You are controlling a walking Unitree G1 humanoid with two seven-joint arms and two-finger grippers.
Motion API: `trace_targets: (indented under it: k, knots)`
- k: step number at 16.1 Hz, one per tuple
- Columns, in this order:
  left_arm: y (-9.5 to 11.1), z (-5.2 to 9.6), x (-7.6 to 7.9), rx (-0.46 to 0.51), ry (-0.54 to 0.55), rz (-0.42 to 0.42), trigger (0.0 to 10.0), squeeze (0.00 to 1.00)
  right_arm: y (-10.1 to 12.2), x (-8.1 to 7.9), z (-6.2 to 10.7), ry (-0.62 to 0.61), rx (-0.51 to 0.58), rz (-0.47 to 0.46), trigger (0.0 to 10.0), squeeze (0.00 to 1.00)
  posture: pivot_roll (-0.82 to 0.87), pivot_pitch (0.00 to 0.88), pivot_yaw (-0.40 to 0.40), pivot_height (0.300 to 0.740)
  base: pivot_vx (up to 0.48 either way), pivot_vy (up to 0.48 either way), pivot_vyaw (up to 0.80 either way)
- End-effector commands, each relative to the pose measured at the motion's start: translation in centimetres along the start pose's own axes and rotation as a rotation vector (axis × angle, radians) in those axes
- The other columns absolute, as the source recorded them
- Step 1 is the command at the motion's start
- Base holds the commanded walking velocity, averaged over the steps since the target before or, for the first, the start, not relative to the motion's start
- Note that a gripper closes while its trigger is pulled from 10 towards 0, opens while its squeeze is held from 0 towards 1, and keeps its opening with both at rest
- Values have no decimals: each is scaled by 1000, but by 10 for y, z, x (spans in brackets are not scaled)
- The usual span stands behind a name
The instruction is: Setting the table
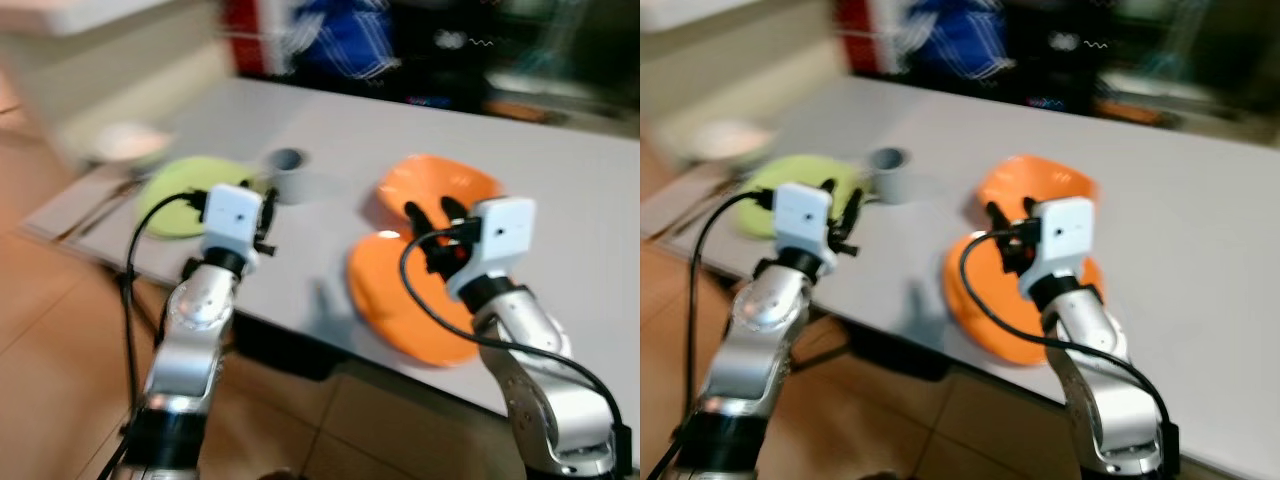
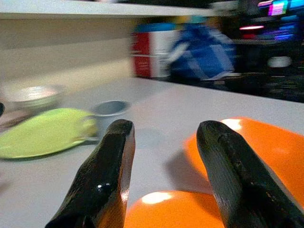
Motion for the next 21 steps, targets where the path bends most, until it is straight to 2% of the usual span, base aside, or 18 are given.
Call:
trace_targets:
  k: [1, 2, 3, 5, 6, 8, 9, 12, 13, 15, 17, 19, 21]
  knots:
    - [5, 7, 2, -24, 12, 23, 10000, 0, -1, 1, -2, 6, 1, -17, 10000, 0, -65, 0, 50, 740, 0, 0, 800]
    - [3, 12, 2, -28, 15, 6, 10000, 0, -4, -2, -1, 26, -8, -23, 10000, 0, -57, 0, 51, 740, 0, 0, 800]
    - [4, 15, 4, -14, 7, -53, 10000, 0, -10, -11, 1, 90, -28, -39, 10000, 0, -51, 0, 45, 740, 0, 0, 800]
    - [5, 16, 3, -13, 14, -54, 10000, 0, -12, -14, 2, 120, -33, -46, 10000, 0, -50, 0, 49, 740, 0, 0, 800]
    - [2, 17, 0, -12, 23, -81, 10000, 0, -13, -18, 3, 158, -32, -64, 10000, 0, -56, 0, 60, 740, 0, 0, 800]
    - [-4, 24, -6, -25, 62, -81, 10000, 0, -18, -14, 9, 175, -39, -82, 10000, 0, -56, 0, 58, 740, 0, 0, 800]
    - [5, 25, -5, -2, 65, -76, 10000, 0, -19, -11, 11, 180, -34, -110, 10000, 0, -33, 0, 46, 740, 0, 0, 800]
    - [5, 27, -10, 8, 101, -46, 10000, 0, -13, -18, 10, 235, -5, -109, 10000, 0, -57, 0, 59, 740, 0, 0, 800]
    - [9, 26, -4, 39, 67, -44, 10000, 0, -8, -17, 11, 242, 10, -108, 10000, 0, -62, 0, 52, 740, 0, 0, 800]
    - [12, 25, -1, 65, 66, -35, 10000, 0, -8, -17, 13, 245, 13, -107, 10000, 0, -59, 0, 48, 740, 0, 0, 800]
    - [18, 27, -1, 90, 59, -72, 10000, 0, -5, -18, 13, 276, 32, -124, 10000, 0, -39, 0, 32, 740, 0, 0, 800]
    - [16, 30, -9, 88, 83, -94, 10000, 0, -4, -23, 11, 320, 38, -110, 10000, 0, -43, 0, 34, 740, 127, 0, 800]
    - [16, 30, -7, 93, 75, -92, 10000, 0, -2, -22, 8, 323, 43, -93, 10000, 0, -38, 0, 20, 740, 283, 0, 800]
Point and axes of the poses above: a point about 5 cm out from each wrist's last joint towards the gripper, its own z axis pointing back from the gripper into the wrist, its own y axis along the axis of the wrist's last joint, x = y × z, the point moved 1 cm from there along -z, pointing out of the wrist towards the gripper, and after that the axes turned 14 degrees about z, right-handed, at the moved point
